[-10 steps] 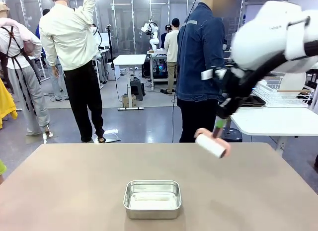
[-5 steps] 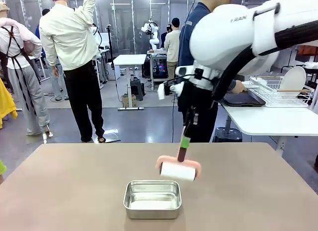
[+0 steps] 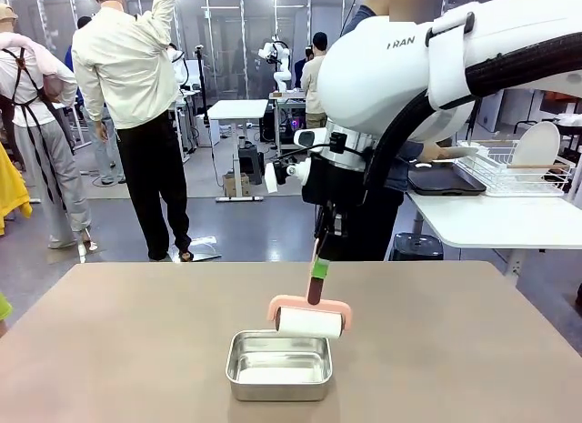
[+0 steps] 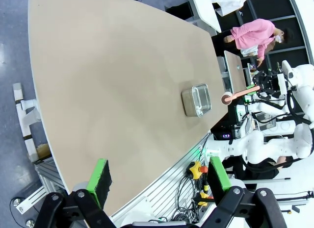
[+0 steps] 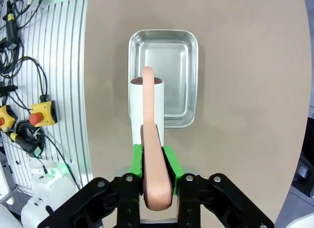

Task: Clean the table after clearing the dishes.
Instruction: Place the Lint Roller back on top of the Airtight Container.

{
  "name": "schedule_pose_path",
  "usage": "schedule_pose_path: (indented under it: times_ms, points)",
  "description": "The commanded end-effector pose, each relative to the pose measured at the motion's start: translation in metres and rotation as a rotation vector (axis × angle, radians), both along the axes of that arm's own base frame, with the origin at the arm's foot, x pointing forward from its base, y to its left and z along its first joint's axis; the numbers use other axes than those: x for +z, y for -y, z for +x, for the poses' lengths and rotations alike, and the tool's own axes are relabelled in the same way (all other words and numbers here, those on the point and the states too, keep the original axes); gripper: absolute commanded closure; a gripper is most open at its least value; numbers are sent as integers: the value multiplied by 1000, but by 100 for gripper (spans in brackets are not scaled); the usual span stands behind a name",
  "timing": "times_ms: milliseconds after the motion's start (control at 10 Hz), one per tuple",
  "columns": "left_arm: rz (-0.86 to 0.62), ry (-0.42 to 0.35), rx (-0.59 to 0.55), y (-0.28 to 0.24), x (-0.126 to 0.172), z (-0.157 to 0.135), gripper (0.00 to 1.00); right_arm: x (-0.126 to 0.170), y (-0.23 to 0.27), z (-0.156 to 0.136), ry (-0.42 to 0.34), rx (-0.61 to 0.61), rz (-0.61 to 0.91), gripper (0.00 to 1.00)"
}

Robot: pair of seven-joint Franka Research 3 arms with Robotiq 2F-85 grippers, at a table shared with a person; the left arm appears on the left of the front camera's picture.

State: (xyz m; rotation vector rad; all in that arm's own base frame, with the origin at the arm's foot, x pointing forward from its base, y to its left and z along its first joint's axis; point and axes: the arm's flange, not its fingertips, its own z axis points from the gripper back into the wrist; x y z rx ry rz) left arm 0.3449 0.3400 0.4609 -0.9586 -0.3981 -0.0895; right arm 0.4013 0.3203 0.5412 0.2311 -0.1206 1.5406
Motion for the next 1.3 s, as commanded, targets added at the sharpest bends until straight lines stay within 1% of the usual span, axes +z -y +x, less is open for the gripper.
schedule_pose_path:
  times_ms: [0, 100, 200, 300, 500, 700, 900, 1000, 1200]
  points:
    - [5, -8, 14, 0, 4, -3, 0, 2, 5, -7, 2, -2, 1, 78]
    - [5, -8, 14, 0, 4, -3, 0, 0, 0, 0, 0, 0, 0, 78]
    - [5, -8, 14, 0, 4, -3, 0, -1, -14, 7, -8, 24, -77, 78]
    - [5, -8, 14, 0, 4, -3, 0, -8, -35, 16, -33, 28, -140, 78]
    - [5, -8, 14, 0, 4, -3, 0, -25, -58, 35, -50, -50, -197, 78]
    - [5, -8, 14, 0, 4, -3, 0, -36, -72, 45, -80, -77, -192, 78]
    - [5, -8, 14, 0, 4, -3, 0, -45, -84, 53, -90, -82, -187, 78]
    - [5, -8, 14, 0, 4, -3, 0, -51, -89, 59, -86, -121, -198, 78]
    - [5, -8, 14, 0, 4, -3, 0, -68, -107, 67, -95, -98, -185, 78]
